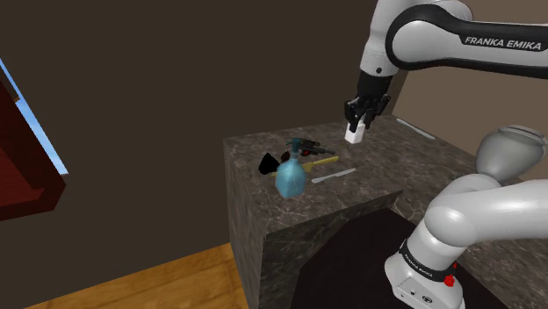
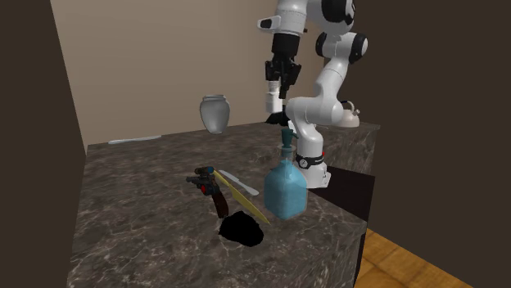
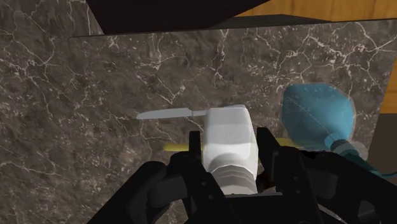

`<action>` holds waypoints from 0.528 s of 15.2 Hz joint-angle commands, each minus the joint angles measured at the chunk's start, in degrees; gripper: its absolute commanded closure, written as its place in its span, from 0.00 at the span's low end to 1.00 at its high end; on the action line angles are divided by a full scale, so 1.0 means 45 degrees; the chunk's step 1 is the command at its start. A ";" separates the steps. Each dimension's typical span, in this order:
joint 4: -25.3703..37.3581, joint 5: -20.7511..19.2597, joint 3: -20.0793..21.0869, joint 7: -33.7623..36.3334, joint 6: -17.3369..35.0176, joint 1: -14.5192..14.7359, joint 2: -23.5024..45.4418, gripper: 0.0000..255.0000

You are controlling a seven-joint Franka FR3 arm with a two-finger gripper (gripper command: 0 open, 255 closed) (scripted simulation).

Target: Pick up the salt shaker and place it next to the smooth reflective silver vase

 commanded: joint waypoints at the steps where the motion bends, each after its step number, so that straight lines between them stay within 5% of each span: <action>1: 0.0386 -0.0033 -0.0027 -0.0035 -0.0272 -0.0030 0.0117 1.00; 8: 0.1831 -0.0116 -0.0086 -0.0128 -0.1326 -0.0111 0.0502 1.00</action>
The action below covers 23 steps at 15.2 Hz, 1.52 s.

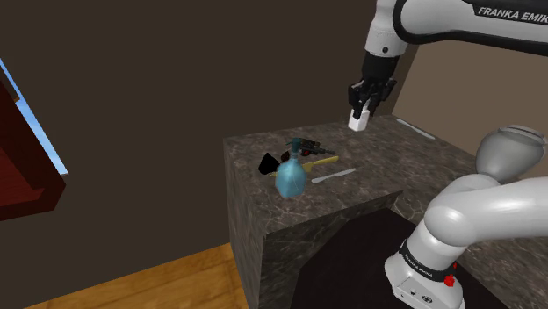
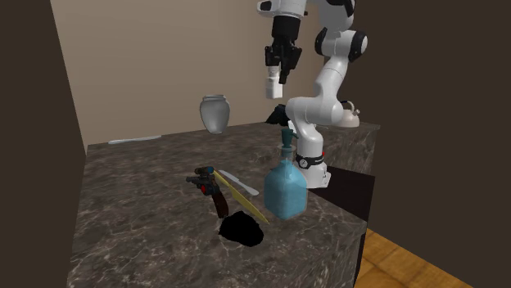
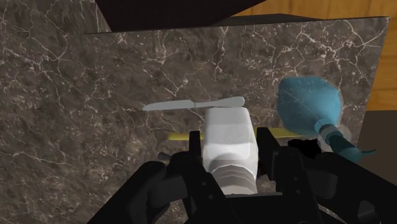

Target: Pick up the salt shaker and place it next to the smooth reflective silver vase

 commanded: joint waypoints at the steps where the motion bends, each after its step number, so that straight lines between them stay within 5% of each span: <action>1: 0.0377 -0.0018 -0.0009 -0.0020 -0.0278 -0.0018 0.0101 1.00; 4: 0.1017 -0.0052 -0.0026 -0.0056 -0.0715 -0.0053 0.0302 1.00; 23: 0.0561 -0.3854 -0.5646 -0.5742 -0.0582 -0.1263 -0.0904 1.00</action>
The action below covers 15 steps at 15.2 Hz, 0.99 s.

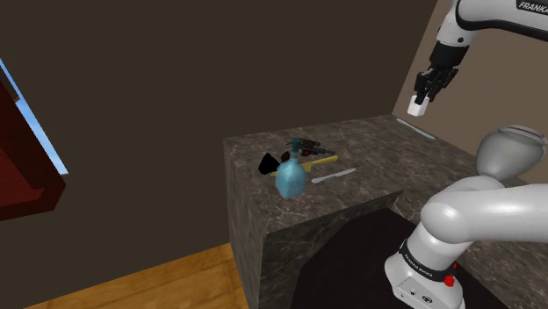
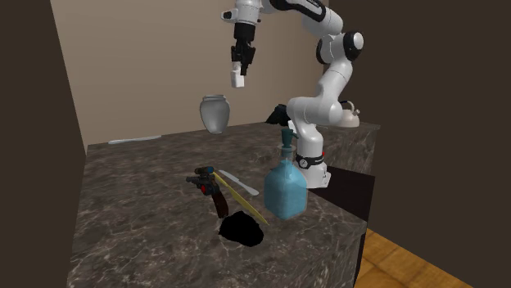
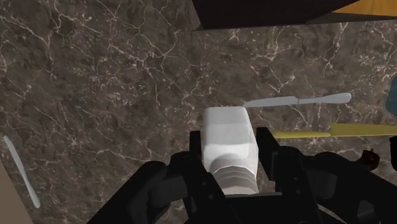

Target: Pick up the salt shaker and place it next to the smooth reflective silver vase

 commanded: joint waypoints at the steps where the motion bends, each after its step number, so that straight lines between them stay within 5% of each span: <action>1: 0.0242 -0.0401 -0.0642 -0.0627 0.0132 -0.0085 0.0207 1.00; 15: 0.3230 -0.2048 -0.5326 -0.4892 0.1174 0.0191 0.2649 1.00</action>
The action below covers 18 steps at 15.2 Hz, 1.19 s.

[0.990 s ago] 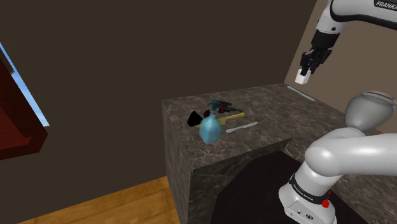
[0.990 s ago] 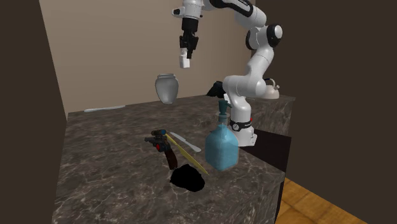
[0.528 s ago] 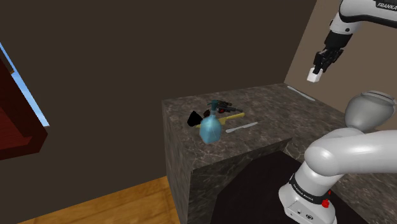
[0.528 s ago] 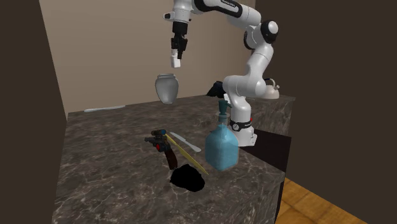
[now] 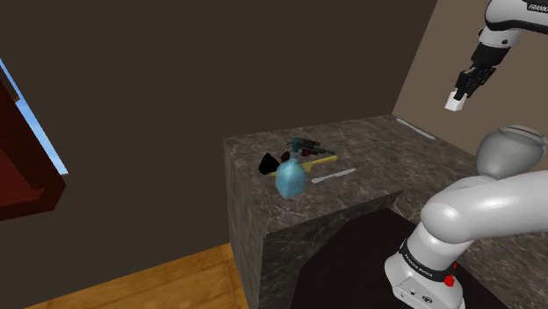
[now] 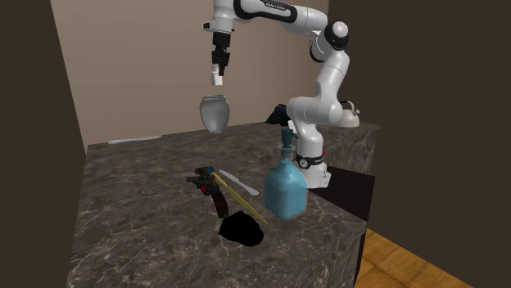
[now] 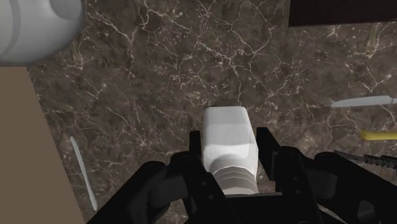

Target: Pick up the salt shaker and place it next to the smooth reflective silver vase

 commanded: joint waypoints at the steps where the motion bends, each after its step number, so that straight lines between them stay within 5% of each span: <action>1: 0.0636 -0.0055 -0.0779 -0.0655 0.0177 0.0212 0.0540 1.00; 8: 0.3276 0.0498 -0.4260 -0.3147 0.0767 0.1646 0.2821 1.00; 12: 0.5185 0.1690 -0.7748 -0.4946 0.1047 0.3652 0.4633 1.00; 18: 0.4158 0.1357 -0.7566 -0.4709 0.1842 0.3386 0.4283 1.00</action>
